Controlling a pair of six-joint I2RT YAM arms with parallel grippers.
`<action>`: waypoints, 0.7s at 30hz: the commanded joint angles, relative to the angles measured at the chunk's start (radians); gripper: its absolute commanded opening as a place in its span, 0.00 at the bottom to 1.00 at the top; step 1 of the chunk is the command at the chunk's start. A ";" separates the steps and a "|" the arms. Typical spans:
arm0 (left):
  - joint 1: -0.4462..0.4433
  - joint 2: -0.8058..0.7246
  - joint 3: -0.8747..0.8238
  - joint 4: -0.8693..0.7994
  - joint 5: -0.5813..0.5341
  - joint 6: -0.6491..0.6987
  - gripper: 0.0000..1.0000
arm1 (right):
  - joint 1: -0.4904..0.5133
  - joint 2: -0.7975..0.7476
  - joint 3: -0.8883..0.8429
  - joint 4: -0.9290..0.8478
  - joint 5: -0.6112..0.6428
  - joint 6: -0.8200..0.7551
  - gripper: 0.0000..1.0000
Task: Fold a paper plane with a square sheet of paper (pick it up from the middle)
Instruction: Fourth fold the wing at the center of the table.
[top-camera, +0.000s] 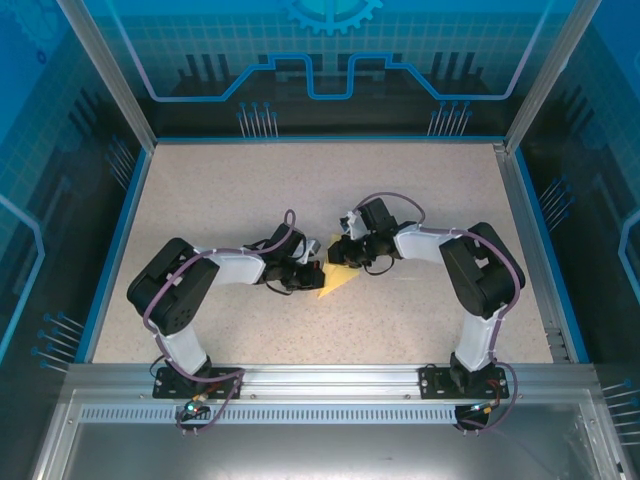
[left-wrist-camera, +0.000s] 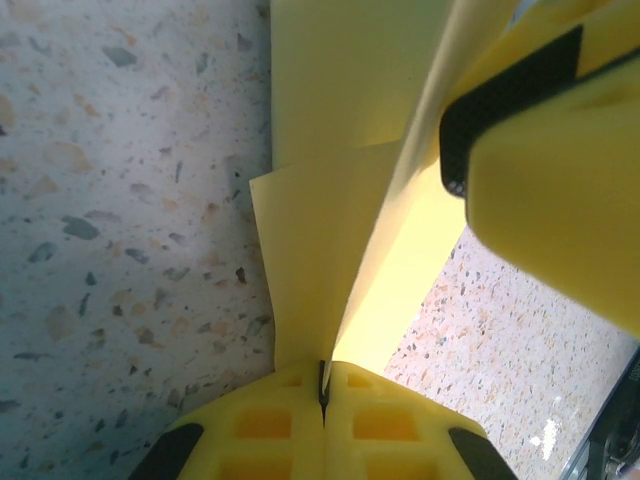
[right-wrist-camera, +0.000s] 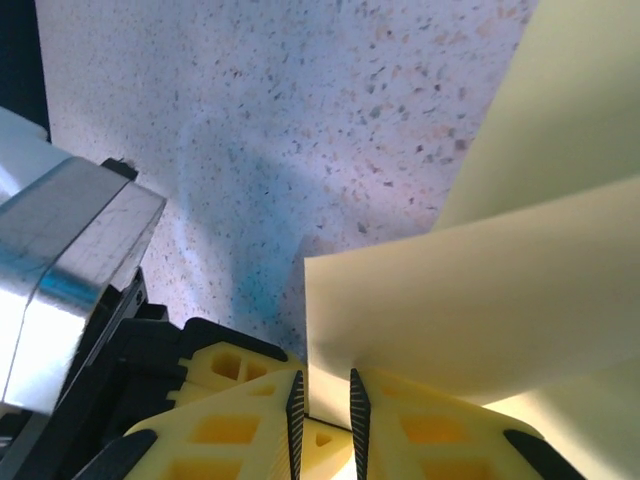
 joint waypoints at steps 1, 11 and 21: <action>0.003 0.034 0.011 -0.047 0.011 0.006 0.04 | -0.024 0.031 0.016 -0.016 0.026 0.013 0.22; 0.002 0.038 0.025 -0.067 0.021 0.005 0.01 | -0.055 -0.015 -0.033 0.022 0.018 0.030 0.23; 0.011 0.052 0.065 -0.096 0.087 0.023 0.00 | -0.063 -0.147 -0.103 0.036 -0.060 -0.009 0.26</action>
